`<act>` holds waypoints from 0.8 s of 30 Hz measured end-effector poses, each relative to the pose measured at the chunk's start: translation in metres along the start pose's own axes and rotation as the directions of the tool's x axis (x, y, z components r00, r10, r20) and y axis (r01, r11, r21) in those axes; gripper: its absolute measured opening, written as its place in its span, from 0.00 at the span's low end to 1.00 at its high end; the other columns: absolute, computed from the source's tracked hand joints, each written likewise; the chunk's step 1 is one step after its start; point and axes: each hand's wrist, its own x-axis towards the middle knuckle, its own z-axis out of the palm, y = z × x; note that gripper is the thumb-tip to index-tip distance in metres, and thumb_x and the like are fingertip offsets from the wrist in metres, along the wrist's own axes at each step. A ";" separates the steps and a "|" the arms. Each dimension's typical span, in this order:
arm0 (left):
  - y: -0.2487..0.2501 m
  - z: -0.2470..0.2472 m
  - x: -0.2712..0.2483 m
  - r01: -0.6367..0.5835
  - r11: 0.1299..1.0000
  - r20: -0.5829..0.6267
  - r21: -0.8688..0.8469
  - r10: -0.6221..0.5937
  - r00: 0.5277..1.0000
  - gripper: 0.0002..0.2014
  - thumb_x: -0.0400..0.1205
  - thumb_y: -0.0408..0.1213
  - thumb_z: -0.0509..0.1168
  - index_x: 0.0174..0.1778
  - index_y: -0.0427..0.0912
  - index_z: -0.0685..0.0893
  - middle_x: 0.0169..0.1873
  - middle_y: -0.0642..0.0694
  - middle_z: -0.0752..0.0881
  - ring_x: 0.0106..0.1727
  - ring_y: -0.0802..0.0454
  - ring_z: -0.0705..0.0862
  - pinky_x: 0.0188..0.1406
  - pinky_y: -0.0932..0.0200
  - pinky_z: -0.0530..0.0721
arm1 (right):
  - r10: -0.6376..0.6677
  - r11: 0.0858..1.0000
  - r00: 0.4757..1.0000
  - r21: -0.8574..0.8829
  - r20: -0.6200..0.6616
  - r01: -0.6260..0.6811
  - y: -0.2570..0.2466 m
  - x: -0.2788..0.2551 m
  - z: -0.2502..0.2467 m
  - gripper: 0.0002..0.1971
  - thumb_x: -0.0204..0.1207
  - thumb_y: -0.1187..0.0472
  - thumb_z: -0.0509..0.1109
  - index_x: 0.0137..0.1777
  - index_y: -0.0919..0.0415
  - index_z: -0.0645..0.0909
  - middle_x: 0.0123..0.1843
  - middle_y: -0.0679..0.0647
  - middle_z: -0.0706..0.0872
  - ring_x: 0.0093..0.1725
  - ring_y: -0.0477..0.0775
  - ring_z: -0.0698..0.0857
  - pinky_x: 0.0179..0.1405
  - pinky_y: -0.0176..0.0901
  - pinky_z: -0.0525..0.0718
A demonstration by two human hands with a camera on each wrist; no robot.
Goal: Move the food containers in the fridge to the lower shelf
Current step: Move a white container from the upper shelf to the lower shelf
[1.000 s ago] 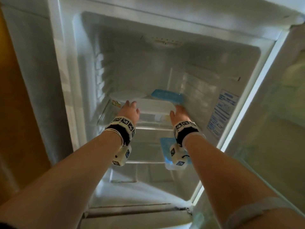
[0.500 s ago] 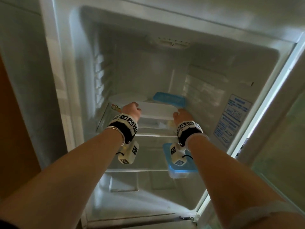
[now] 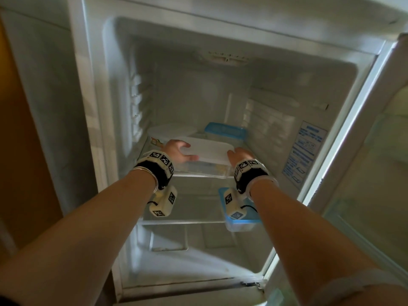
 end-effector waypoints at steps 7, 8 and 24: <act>0.000 -0.004 0.000 0.001 0.997 0.015 0.083 -0.003 1.000 0.29 0.75 0.47 0.71 0.72 0.45 0.76 0.76 0.45 0.72 0.76 0.46 0.71 0.79 0.56 0.66 | -0.029 0.992 0.998 0.121 -0.050 0.035 0.006 -0.018 -0.004 0.20 0.79 0.54 0.63 0.68 0.60 0.71 0.62 0.60 0.82 0.56 0.62 0.84 0.51 0.46 0.80; 0.000 -0.006 -0.001 0.004 0.995 0.003 0.100 -0.004 1.000 0.26 0.77 0.46 0.70 0.72 0.46 0.77 0.76 0.44 0.72 0.76 0.45 0.72 0.79 0.56 0.66 | -0.038 0.990 0.997 0.135 -0.061 0.046 0.007 -0.021 -0.004 0.19 0.78 0.55 0.63 0.67 0.59 0.71 0.62 0.60 0.83 0.53 0.61 0.84 0.51 0.47 0.81; -0.009 -0.005 -0.001 0.111 0.993 -0.113 -0.025 -0.114 0.987 0.20 0.84 0.44 0.60 0.70 0.41 0.77 0.69 0.39 0.81 0.68 0.41 0.80 0.69 0.55 0.74 | -0.082 0.994 0.991 -0.061 0.110 0.089 0.002 0.006 -0.013 0.27 0.85 0.52 0.52 0.82 0.59 0.56 0.83 0.58 0.63 0.79 0.60 0.67 0.77 0.47 0.64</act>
